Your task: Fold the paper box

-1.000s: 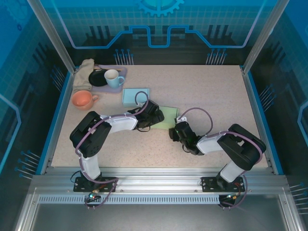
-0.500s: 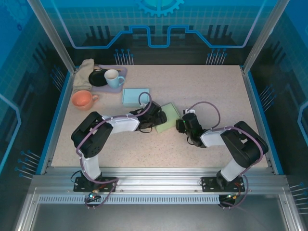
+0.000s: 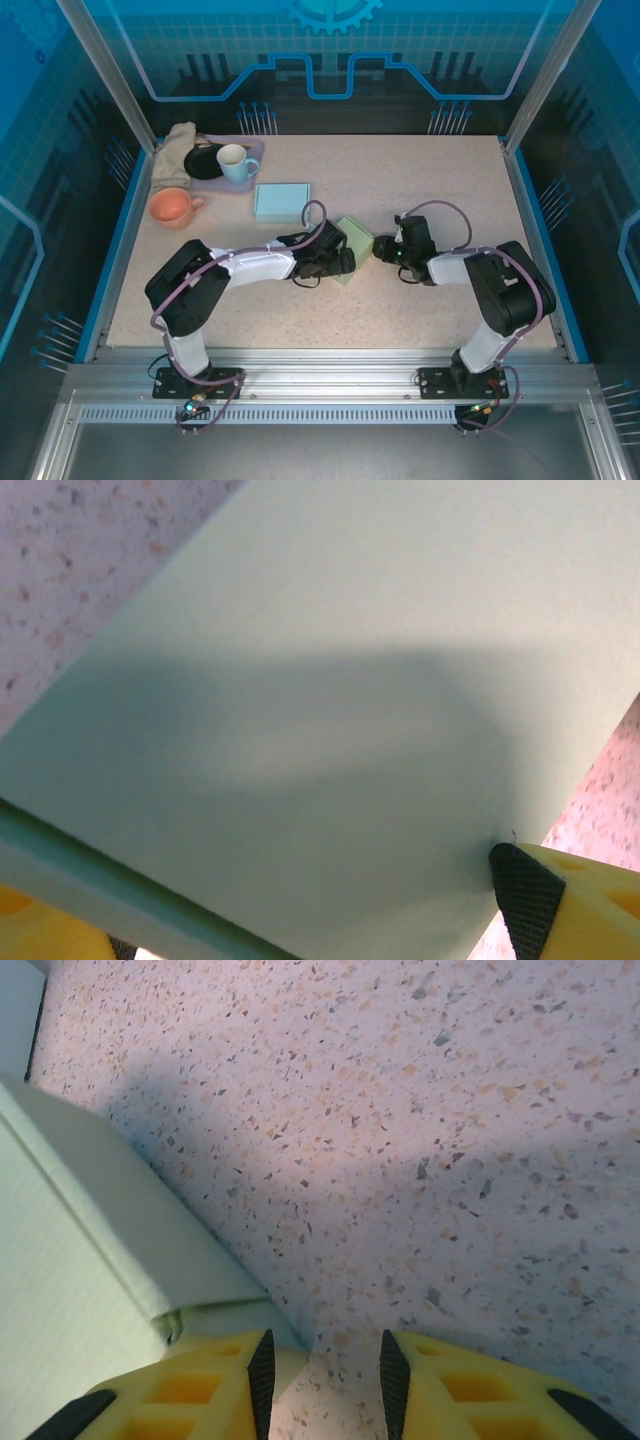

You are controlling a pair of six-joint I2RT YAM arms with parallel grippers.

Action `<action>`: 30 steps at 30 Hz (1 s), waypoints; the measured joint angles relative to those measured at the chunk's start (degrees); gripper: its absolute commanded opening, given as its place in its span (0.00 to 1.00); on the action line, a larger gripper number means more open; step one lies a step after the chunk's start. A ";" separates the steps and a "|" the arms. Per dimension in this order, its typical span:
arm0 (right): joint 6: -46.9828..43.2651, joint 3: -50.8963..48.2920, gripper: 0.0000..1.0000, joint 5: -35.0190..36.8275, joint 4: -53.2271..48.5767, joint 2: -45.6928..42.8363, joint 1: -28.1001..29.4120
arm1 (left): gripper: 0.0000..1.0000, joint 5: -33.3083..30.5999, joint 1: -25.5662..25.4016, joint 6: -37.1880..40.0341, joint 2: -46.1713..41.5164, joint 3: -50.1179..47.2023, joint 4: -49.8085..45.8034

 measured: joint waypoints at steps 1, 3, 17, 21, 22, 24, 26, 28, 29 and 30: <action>0.20 0.42 0.35 -0.46 -0.61 0.15 -0.20 | 0.90 0.22 0.00 0.13 -0.55 -0.24 -0.68; 0.59 1.25 0.31 -1.33 -1.92 0.31 -0.39 | 0.91 0.28 0.00 0.50 -2.47 -1.01 -2.19; 4.37 2.27 0.08 -7.32 -6.45 0.63 -1.03 | 0.91 0.44 5.49 13.42 -5.46 4.48 -5.40; 5.49 2.45 0.00 -8.79 -6.60 1.05 -1.27 | 0.91 0.26 7.21 21.03 -1.36 7.93 -2.73; 5.44 2.58 0.00 -9.27 -6.60 1.25 -1.44 | 0.91 0.26 7.39 22.77 0.13 8.94 -2.32; 5.55 2.82 0.00 -10.14 -6.58 1.66 -1.84 | 0.91 0.46 7.54 25.68 3.45 11.17 -1.79; 5.55 3.19 0.00 -11.28 -6.69 2.12 -2.32 | 0.91 0.74 7.87 28.15 6.97 13.09 -0.70; 5.55 3.37 0.00 -12.31 -6.75 2.45 -2.86 | 0.90 1.51 8.15 29.81 9.42 13.94 -0.04; 5.55 3.41 0.00 -12.94 -6.73 2.62 -3.17 | 0.90 2.16 8.28 30.40 10.43 14.12 0.50; 5.55 3.48 0.00 -13.60 -6.67 2.84 -3.41 | 0.90 3.06 8.37 30.82 10.93 14.14 1.22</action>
